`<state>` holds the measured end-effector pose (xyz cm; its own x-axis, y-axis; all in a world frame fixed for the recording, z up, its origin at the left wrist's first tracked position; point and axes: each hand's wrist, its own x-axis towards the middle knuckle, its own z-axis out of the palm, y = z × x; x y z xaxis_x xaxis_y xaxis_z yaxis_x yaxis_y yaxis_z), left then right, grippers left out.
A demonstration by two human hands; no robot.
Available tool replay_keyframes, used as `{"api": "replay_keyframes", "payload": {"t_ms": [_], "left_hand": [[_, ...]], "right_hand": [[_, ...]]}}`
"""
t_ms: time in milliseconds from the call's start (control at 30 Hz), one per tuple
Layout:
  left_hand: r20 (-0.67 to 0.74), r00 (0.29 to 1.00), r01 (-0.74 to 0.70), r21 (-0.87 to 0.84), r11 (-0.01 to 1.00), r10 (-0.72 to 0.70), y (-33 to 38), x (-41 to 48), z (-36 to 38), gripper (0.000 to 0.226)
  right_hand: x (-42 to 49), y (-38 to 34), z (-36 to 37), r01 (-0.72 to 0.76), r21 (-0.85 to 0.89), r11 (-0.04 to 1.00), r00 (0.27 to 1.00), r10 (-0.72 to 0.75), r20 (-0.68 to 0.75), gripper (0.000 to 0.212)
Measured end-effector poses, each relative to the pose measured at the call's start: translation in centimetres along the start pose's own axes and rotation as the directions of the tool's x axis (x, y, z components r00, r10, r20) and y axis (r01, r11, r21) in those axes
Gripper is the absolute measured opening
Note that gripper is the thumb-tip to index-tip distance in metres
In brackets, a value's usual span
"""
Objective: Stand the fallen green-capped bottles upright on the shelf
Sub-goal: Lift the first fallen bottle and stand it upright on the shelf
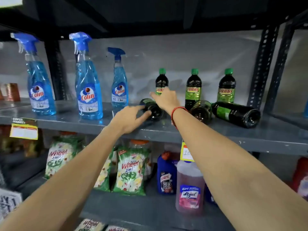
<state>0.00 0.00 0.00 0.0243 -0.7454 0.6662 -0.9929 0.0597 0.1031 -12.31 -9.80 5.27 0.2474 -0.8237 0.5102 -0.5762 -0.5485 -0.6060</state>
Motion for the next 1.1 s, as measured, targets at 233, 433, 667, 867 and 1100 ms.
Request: {"api": "replay_keyframes", "payload": {"t_ms": [233,433,667,867,1100], "left_hand": [[-0.181,0.984,0.05,0.238,0.97,-0.006,0.4,-3.8,1.5,0.065],[-0.244,0.97,0.054,0.272,0.961,0.015,0.6,-4.6,1.6,0.056],[-0.268,0.964,0.08,0.273,0.959,-0.004,0.8,-4.0,1.5,0.053],[-0.285,0.958,0.058,0.232,0.971,0.011,0.7,-4.0,1.7,0.055],[-0.341,0.939,0.014,0.18,0.984,0.049,1.1,-4.6,1.3,0.047]], "right_hand": [[0.1,-2.1,1.7,-0.304,0.127,0.944,0.861,0.215,0.461,0.036],[-0.2,-1.4,2.0,-0.383,0.275,0.882,0.87,0.244,0.429,0.029],[-0.1,0.5,1.9,-0.433,0.596,0.676,0.894,0.237,0.381,0.054],[-0.7,-0.4,-0.3,-0.124,0.829,0.545,0.992,0.067,0.104,0.057],[-0.7,-2.0,-0.7,-0.045,0.84,0.541,0.995,0.103,-0.013,0.061]]}}
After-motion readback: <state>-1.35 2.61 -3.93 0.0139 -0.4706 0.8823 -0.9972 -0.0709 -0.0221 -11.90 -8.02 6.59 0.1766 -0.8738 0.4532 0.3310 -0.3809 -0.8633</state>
